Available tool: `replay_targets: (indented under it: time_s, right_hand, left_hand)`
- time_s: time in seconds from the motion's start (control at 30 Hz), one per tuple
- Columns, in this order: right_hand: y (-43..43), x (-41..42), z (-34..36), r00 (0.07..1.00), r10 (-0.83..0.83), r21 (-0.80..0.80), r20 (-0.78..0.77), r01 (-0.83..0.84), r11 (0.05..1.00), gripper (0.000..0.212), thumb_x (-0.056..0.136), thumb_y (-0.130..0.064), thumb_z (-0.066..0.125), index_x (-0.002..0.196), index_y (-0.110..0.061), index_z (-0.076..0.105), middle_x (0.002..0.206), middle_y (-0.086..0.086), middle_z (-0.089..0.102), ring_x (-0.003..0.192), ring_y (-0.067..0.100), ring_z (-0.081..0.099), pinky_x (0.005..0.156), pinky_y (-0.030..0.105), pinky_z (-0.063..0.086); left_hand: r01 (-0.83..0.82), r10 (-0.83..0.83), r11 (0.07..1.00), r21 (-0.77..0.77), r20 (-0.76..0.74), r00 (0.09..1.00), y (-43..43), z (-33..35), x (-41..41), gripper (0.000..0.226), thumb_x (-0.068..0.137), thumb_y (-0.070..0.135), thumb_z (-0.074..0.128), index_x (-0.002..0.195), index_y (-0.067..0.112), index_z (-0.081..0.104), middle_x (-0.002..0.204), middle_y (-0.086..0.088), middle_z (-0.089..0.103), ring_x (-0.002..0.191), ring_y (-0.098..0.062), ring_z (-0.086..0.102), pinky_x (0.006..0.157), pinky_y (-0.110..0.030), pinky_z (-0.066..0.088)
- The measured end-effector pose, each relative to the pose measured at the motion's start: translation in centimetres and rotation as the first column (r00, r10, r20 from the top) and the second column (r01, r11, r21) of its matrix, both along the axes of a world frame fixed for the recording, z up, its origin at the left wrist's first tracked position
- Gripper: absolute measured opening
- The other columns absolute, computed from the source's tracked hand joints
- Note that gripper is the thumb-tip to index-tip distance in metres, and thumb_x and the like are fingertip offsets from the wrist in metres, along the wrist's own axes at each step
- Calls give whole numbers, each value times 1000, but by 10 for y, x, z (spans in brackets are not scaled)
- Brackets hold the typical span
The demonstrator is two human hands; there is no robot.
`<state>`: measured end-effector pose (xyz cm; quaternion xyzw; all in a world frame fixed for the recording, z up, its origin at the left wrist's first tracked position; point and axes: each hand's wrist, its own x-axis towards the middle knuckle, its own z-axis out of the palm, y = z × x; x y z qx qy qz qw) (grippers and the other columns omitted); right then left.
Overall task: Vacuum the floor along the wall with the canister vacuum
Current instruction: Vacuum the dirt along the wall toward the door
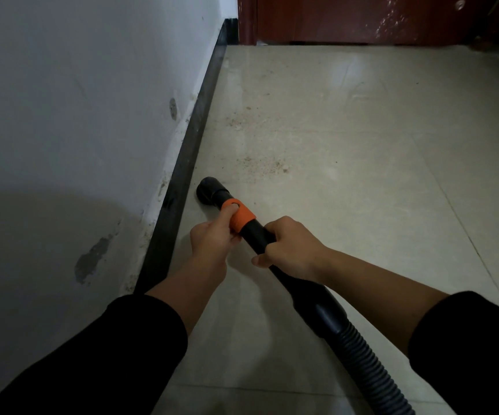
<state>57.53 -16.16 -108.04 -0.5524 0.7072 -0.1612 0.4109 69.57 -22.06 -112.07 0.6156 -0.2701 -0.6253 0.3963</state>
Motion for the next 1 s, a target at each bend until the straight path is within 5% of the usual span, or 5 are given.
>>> replay_targets:
  time_s: [0.23, 0.6, 0.83, 0.9, 1.0]
  right_hand:
    - [-5, 15, -4, 999, 33, -23, -12, -33, 999, 17, 76, -16, 73, 84, -10, 60, 71, 4, 57, 63, 19, 56, 59, 28, 44]
    - [-12, 28, -12, 989, 64, -80, -131, -75, 994, 16, 79, -17, 67, 84, -15, 52, 72, 2, 52, 63, 18, 52, 51, 26, 36]
    - [-14, 31, -11, 981, 74, -107, -179, -94, 990, 17, 79, -15, 63, 86, -15, 47, 70, -1, 45, 60, 15, 45, 50, 25, 32]
    - [-12, 30, -10, 978, 71, -111, -196, -94, 989, 17, 79, -15, 62, 86, -14, 47, 70, -1, 43, 62, 17, 44, 50, 26, 32]
    - [-10, 24, -8, 981, 51, -112, -189, -73, 991, 16, 78, -15, 61, 85, -14, 47, 70, -2, 43, 60, 16, 43, 49, 26, 30]
  left_hand:
    - [-60, 60, 998, 0, 45, 997, -6, -3, 12, 26, 81, 29, 76, 73, 10, 60, 82, -10, 66, 83, -24, 67, 78, -35, 55]
    - [-32, 33, 999, -14, 79, 996, -17, -12, 19, 30, 86, 30, 68, 89, 0, 66, 75, -11, 62, 69, -20, 62, 62, -29, 50]
    - [-11, 11, 1000, -4, 114, 993, -22, -12, 16, 62, 89, 28, 62, 31, 18, 43, 30, 6, 32, 33, -11, 35, 58, -28, 36]
    - [2, -2, 1000, 1, 100, 995, -22, -11, 14, 51, 87, 30, 63, 41, 16, 45, 33, 5, 36, 38, -14, 40, 55, -30, 38]
    - [12, -13, 1000, 8, 81, 997, -22, -10, 8, 34, 78, 36, 67, 70, 4, 62, 63, -13, 62, 70, -29, 62, 80, -45, 54]
